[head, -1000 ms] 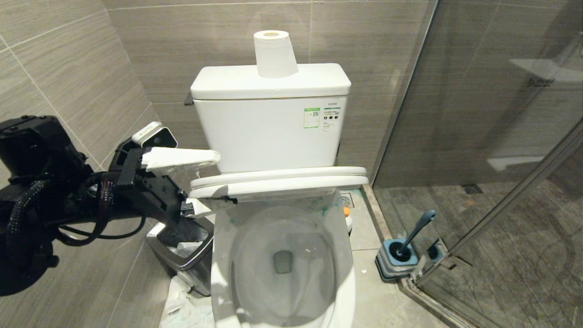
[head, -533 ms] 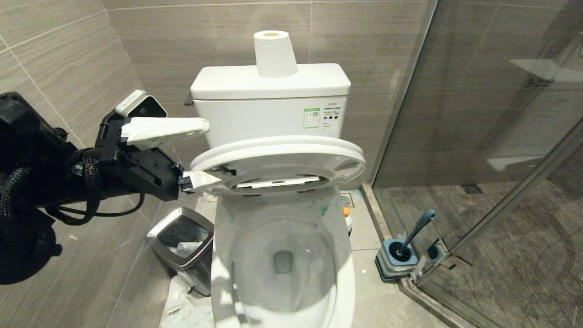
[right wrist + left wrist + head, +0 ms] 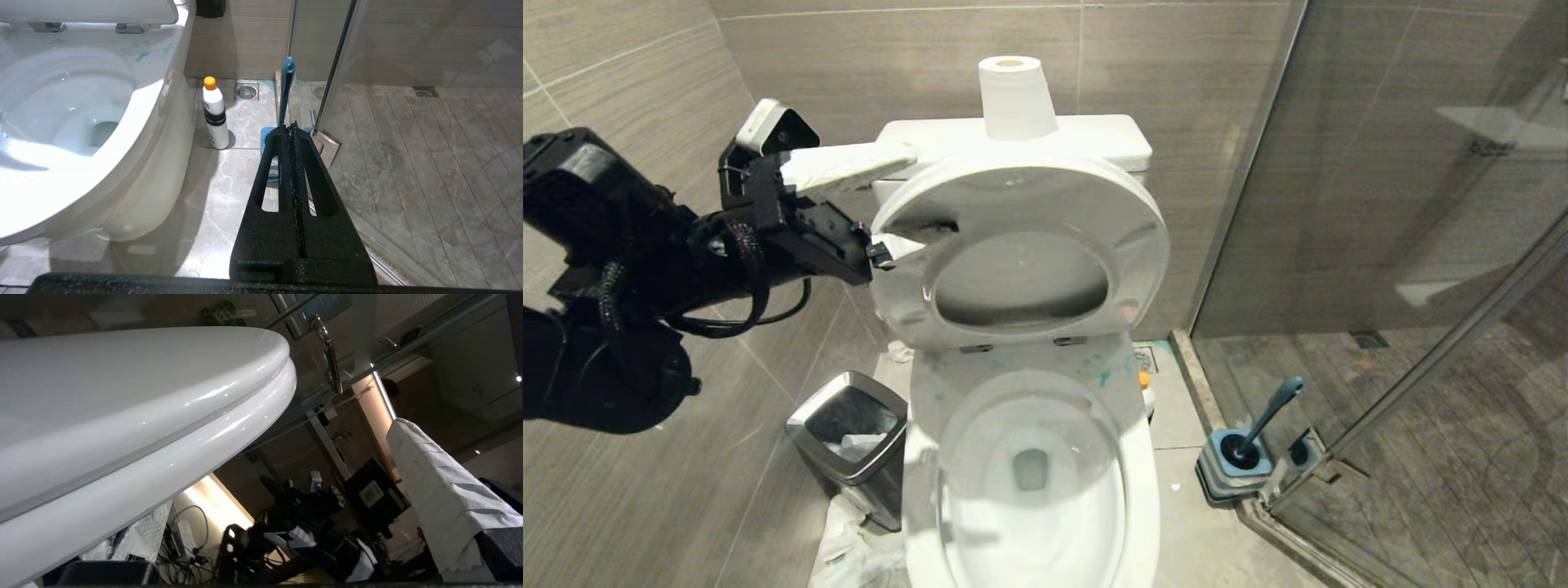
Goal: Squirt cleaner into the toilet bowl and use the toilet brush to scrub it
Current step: Use the left hand to lift the toilet lid slightly
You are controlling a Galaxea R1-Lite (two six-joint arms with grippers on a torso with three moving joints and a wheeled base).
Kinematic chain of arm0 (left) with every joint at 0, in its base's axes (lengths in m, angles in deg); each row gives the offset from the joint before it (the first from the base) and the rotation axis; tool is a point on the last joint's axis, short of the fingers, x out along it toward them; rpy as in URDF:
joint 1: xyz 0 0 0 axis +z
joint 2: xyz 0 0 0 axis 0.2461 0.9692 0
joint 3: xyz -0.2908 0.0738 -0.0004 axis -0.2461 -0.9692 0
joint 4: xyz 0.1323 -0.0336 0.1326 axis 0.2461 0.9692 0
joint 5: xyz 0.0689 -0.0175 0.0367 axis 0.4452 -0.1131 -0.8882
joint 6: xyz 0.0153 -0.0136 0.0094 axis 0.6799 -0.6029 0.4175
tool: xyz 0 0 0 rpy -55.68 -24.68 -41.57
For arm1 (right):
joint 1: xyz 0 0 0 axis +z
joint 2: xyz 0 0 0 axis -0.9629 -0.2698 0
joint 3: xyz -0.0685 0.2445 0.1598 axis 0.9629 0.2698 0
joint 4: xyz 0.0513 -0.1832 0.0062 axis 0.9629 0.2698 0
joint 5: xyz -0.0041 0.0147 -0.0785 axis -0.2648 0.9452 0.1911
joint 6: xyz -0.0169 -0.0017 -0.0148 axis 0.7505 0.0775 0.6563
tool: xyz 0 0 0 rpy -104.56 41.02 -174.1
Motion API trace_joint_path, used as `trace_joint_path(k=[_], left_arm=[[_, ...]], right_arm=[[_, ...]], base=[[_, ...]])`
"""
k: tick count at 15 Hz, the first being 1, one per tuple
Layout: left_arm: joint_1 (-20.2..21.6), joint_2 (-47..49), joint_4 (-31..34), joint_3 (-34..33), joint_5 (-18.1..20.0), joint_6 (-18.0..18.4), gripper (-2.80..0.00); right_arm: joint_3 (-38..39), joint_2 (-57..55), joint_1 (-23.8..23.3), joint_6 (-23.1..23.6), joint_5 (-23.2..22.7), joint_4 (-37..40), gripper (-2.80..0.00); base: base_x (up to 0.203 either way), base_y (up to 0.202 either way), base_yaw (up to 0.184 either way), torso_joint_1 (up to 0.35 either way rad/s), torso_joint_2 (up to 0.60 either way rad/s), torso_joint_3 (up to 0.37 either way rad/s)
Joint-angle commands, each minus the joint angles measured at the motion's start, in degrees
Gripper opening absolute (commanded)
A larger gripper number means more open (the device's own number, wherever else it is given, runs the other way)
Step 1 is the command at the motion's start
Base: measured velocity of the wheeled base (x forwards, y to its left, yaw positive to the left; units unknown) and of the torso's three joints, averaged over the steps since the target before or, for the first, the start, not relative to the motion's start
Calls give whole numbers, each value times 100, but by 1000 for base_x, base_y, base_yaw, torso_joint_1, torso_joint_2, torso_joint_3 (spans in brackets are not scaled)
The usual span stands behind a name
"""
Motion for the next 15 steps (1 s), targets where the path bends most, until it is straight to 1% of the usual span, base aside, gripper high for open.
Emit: trace_joint_path(k=[1,4,6,8,10,12,13,15], left_arm=[[18,552,-33,530,-49,-14,0],[96,1039,-12,1224,-244,143,0],[194,1311,56,1614,-281,227,0],[272,1488,314,2001,-391,226,0],[300,1620,993,2521,-715,188,0],[306,1807,1842,3160,-1245,174,0],[302,1923,2109,3360,-1495,172,0],[300,2118,2213,3494,-1772,169,0]], right_arm=[[1,-9,2,2,-4,-6,-280],[1,-9,2,2,-4,-6,-280],[1,-9,2,2,-4,3,-280],[6,-9,2,2,-4,-6,-280],[1,-9,2,2,3,-6,-280],[1,-9,2,2,4,2,-280],[1,-9,2,2,-4,-6,-280],[1,-9,2,2,0,-6,-280]], base=[[0,0,0,0,0,0],[0,0,0,0,0,0],[0,0,0,0,0,0],[0,0,0,0,0,0],[0,0,0,0,0,0],[0,0,0,0,0,0],[0,0,0,0,0,0],[0,0,0,0,0,0]])
